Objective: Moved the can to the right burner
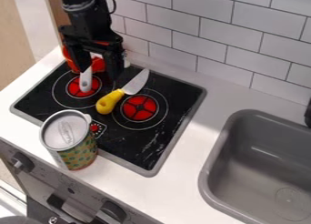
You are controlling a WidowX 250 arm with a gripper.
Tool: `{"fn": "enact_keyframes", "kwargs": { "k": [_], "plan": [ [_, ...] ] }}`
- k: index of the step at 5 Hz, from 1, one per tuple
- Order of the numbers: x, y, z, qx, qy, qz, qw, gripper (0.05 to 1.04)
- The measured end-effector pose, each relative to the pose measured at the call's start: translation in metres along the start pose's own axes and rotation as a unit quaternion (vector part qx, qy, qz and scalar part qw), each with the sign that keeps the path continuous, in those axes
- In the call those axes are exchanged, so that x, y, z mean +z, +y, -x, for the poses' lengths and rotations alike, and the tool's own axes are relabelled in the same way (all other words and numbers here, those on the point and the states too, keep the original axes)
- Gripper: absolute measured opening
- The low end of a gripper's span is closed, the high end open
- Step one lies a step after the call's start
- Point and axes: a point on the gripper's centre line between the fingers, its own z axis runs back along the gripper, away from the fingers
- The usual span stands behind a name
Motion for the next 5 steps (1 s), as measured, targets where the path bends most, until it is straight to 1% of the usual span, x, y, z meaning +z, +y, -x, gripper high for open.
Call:
{"fn": "enact_keyframes", "kwargs": {
  "k": [1,2,3,4,5],
  "plan": [
    [-0.006,-0.001,0.005,-0.002,0.015,0.006,0.9999,0.998],
    [-0.002,0.013,0.017,-0.031,0.041,0.021,0.9984,0.998],
    [0.003,0.031,0.023,-0.073,0.051,0.011,0.9960,0.997],
    [0.010,0.049,0.032,-0.120,0.055,0.019,0.9910,0.998],
    [0.010,0.070,0.046,-0.194,0.074,0.000,0.9783,0.997]
  ]
}}
